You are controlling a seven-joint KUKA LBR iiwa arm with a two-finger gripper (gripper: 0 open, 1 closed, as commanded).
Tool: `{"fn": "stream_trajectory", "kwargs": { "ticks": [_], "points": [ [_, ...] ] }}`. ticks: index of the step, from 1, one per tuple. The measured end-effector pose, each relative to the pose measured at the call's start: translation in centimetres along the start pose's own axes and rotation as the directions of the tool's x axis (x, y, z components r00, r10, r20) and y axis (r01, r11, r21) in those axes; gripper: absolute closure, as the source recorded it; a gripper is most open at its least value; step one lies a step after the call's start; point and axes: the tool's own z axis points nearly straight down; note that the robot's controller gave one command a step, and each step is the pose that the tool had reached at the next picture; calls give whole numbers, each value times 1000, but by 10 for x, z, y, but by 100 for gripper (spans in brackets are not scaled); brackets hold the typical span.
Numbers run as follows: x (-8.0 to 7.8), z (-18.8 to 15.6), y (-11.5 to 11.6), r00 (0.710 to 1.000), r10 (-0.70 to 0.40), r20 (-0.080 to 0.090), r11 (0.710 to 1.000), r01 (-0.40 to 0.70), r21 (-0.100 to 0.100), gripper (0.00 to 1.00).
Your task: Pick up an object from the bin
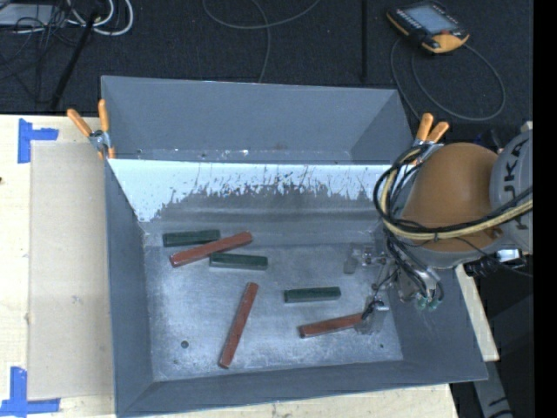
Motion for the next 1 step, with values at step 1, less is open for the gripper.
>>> {"fn": "stream_trajectory", "kwargs": {
  "ticks": [1],
  "points": [
    [16,42,7,995,101,-5,995,-101,-1,0]
  ]
}}
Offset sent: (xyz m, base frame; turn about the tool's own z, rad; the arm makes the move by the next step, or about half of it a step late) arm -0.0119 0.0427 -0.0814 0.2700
